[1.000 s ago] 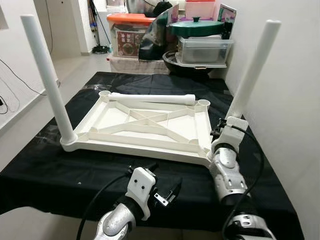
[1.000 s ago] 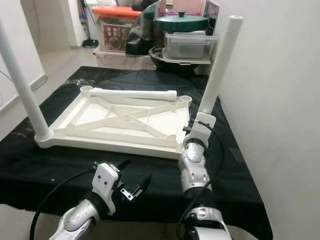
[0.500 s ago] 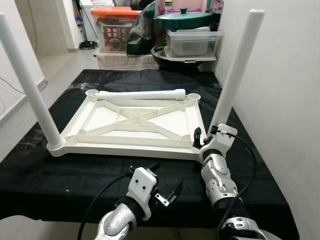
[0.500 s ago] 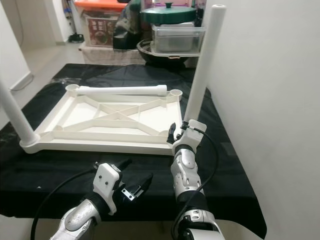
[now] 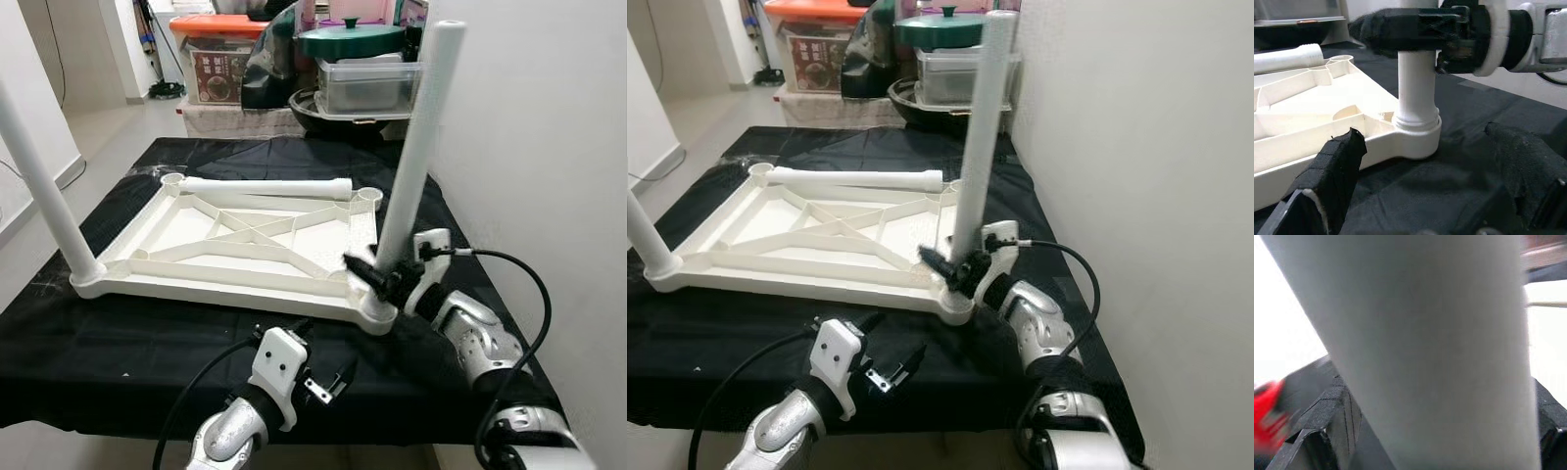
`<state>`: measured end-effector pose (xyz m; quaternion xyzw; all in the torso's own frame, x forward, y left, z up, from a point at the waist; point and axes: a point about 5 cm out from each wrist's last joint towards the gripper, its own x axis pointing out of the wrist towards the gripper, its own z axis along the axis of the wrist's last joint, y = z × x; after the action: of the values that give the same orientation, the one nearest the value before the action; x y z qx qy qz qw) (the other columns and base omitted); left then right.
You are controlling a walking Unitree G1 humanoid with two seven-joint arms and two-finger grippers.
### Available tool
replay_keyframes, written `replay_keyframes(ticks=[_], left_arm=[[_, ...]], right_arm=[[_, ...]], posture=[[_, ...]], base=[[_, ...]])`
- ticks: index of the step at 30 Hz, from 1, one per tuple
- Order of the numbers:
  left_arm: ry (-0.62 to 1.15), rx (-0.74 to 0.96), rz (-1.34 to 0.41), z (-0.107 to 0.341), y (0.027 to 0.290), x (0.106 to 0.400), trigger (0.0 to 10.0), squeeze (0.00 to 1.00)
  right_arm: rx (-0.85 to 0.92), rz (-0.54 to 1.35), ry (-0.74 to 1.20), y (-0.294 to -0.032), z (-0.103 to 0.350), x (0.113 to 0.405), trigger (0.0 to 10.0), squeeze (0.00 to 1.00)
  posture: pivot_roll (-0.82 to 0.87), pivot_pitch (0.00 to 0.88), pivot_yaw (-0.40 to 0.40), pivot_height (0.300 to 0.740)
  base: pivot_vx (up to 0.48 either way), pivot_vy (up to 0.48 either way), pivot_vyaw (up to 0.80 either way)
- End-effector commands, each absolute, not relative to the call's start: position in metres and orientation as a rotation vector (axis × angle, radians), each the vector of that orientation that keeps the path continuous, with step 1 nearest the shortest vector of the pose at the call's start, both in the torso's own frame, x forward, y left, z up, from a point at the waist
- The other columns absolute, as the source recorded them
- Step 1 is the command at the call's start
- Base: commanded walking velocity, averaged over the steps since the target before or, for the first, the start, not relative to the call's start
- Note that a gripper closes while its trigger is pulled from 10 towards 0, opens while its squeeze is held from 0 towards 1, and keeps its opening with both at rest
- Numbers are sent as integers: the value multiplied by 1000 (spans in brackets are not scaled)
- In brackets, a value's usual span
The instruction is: Building children table
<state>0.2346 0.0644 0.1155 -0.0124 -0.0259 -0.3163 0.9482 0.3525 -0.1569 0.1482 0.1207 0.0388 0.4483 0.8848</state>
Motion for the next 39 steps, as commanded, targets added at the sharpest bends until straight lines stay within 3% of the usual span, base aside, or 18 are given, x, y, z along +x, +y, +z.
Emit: replay_keyframes(ticks=[1,7,8,9,10,12,19,21,22,23,24,25,27,29,30,31,34,39], left_arm=[[-37,-29,-641,111,64,234,10000,0],[-36,-27,-641,111,64,233,10000,0],[-36,-27,-641,111,64,233,10000,0],[-36,-27,-641,111,64,233,10000,0],[-35,-27,-642,111,64,232,10000,0],[-35,-27,-642,110,64,232,10000,0],[-34,-28,-642,110,64,232,10000,0],[-32,-29,-643,110,64,232,10000,0],[-32,-29,-643,110,64,232,10000,0],[-32,-29,-643,111,64,232,10000,0],[-32,-29,-643,111,64,232,10000,0],[-32,-30,-643,111,64,232,10000,0],[-32,-30,-643,111,64,232,10000,0],[-32,-30,-643,111,64,233,10000,0],[-32,-30,-643,111,64,233,10000,0],[-32,-30,-642,111,65,233,10000,0],[-31,-30,-642,111,65,233,10000,0],[-32,-30,-640,112,64,233,10000,0]], right_arm=[[234,1075,109,-143,148,349,10000,0],[133,1269,207,-128,138,341,10000,0],[123,1282,217,-126,136,341,1451,0],[123,1282,217,-126,136,341,1451,0],[115,1269,214,-123,134,341,0,0],[113,1258,210,-122,133,342,0,0],[53,921,142,-126,133,361,0,0],[72,592,136,-141,133,374,0,0],[72,592,136,-141,133,374,0,0],[80,413,137,-151,132,378,0,0],[80,413,137,-151,132,378,0,0],[93,218,138,-164,130,380,0,0],[93,218,138,-164,130,380,0,0],[142,-229,128,-191,124,372,0,0],[142,-229,128,-191,124,372,0,0],[184,-391,130,-196,119,364,0,0],[211,-479,133,-198,116,358,0,0],[285,-539,152,-174,109,353,0,0]], posture=[[34,0,-42,740],[38,0,-42,740],[38,0,-42,740],[38,0,-42,740],[37,0,-41,740],[37,0,-41,740],[31,0,-41,740],[28,0,-36,740],[28,0,-36,740],[26,0,-35,740],[26,0,-35,740],[24,0,-32,740],[24,0,-32,740],[27,0,-37,740],[27,0,-37,740],[27,0,-36,740],[27,0,-36,740],[29,0,-38,740]], base=[[0,0,0],[0,0,0],[0,0,0],[0,0,0],[0,0,0],[0,0,0],[0,0,0],[0,0,0],[0,0,0],[0,0,0],[0,0,0],[0,0,0],[0,0,0],[0,0,0],[0,0,0],[0,0,0],[0,0,0],[0,0,0]])
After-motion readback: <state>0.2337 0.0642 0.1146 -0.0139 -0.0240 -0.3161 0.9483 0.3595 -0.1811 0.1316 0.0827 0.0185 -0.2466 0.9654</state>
